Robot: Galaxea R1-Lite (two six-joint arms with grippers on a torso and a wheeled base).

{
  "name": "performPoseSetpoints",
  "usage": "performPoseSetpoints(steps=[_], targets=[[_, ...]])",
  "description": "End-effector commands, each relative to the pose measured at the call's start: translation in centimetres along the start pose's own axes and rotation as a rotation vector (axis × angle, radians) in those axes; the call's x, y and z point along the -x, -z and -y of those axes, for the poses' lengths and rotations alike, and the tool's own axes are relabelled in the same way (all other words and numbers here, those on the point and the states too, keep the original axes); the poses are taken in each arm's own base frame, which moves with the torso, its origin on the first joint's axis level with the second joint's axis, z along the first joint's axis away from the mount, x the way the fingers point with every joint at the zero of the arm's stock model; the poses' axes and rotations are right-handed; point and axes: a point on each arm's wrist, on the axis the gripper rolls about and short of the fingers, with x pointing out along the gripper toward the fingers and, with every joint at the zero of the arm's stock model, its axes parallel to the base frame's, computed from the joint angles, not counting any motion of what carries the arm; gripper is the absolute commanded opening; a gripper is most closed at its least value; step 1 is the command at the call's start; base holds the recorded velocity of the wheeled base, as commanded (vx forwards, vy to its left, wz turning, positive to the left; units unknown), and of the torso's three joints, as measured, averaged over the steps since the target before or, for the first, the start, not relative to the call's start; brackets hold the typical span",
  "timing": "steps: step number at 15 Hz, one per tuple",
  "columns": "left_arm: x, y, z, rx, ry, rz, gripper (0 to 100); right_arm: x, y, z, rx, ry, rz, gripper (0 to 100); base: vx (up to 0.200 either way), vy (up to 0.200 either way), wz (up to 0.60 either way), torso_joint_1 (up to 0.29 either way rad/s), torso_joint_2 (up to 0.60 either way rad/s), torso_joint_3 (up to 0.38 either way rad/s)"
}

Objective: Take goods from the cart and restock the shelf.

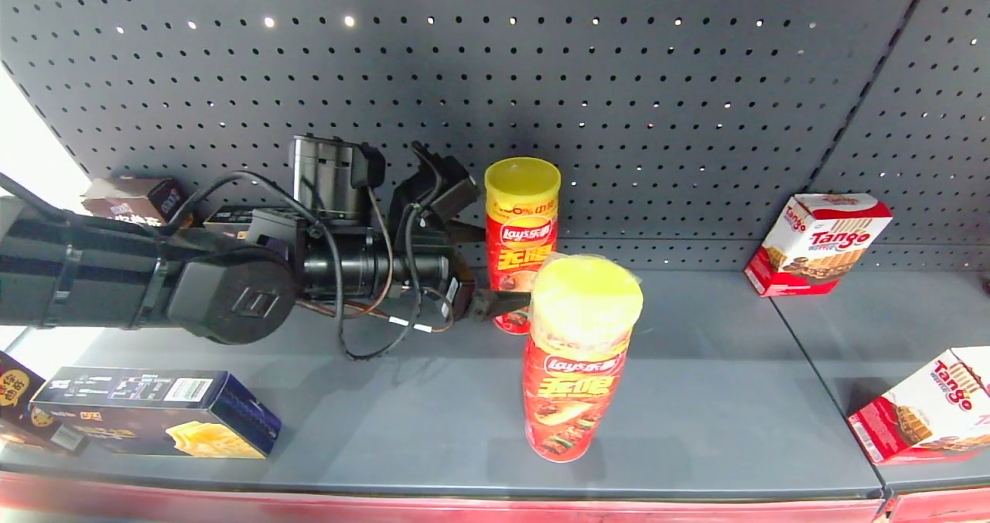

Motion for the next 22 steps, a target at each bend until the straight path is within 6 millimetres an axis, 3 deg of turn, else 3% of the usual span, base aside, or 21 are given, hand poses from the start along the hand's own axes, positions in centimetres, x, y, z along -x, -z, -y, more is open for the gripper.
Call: performPoseSetpoints(steps=[1,8,10,14,22], targets=[[1.9,-0.9,0.8,-0.023,-0.048,0.001,100,0.0,0.0,0.0,0.001,0.0,-0.002,100,0.0,0.0,0.0,0.0,0.0,0.0],[5.5,-0.4,3.3,-0.026,-0.375,-0.146,100,0.0,0.0,0.0,0.001,0.0,-0.001,100,0.0,0.0,0.0,0.0,0.0,0.0],[4.8,-0.6,3.7,-0.038,-0.441,-0.168,100,0.0,0.0,0.0,0.001,0.0,-0.001,100,0.0,0.0,0.0,0.0,0.0,0.0],[0.4,1.0,2.8,-0.058,-0.546,-0.157,100,0.0,0.0,0.0,0.001,0.0,-0.002,100,0.0,0.0,0.0,0.0,0.0,0.0],[-1.7,2.0,1.6,-0.07,-0.616,-0.189,100,0.0,0.0,0.0,0.001,0.0,-0.002,100,0.0,0.0,0.0,0.0,0.0,0.0]])
